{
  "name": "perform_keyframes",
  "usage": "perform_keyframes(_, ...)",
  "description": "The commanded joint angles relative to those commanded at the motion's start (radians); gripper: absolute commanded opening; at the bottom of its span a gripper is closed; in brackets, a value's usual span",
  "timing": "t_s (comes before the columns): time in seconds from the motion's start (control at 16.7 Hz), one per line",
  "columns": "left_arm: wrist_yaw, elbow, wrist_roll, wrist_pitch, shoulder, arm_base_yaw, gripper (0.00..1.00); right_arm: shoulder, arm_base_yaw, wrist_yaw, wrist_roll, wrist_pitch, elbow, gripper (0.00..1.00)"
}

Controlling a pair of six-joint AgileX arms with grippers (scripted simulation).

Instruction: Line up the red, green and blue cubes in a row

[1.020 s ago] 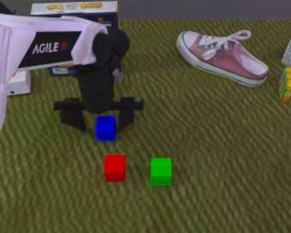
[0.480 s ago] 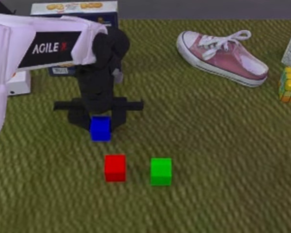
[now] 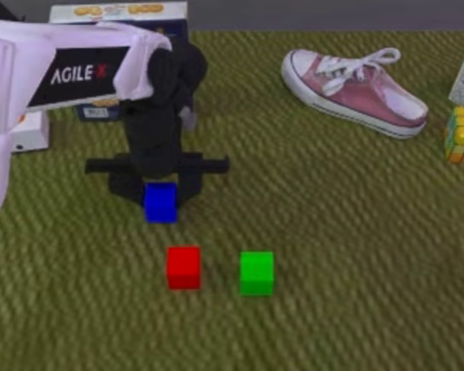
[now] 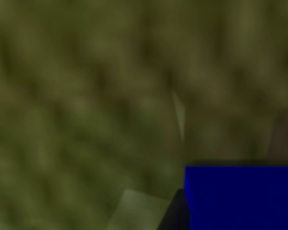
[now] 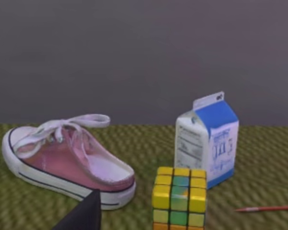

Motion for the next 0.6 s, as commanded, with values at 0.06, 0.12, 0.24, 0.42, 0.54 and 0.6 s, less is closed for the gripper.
perform_keyframes(0.06,-0.001,0.018,-0.001,-0.025,-0.007,0.002,0.0,0.0,0.0,0.0,0.0,0.0,0.0,1.0)
perform_keyframes(0.12,-0.001,0.04,-0.002,-0.059,-0.017,0.005,0.0,0.0,0.0,0.0,0.0,0.0,0.0,1.0)
perform_keyframes(0.24,-0.001,0.089,-0.003,-0.142,-0.041,0.011,0.0,0.0,0.0,0.0,0.0,0.0,0.0,1.0)
perform_keyframes(0.42,0.0,0.141,-0.003,-0.216,-0.071,0.018,0.0,0.0,0.0,0.0,0.0,0.0,0.0,1.0)
perform_keyframes(0.54,0.0,0.144,-0.003,-0.22,-0.074,0.019,0.0,0.0,0.0,0.0,0.0,0.0,0.0,1.0)
perform_keyframes(0.6,0.0,0.144,-0.003,-0.22,-0.074,0.019,0.0,0.0,0.0,0.0,0.0,0.0,0.0,1.0)
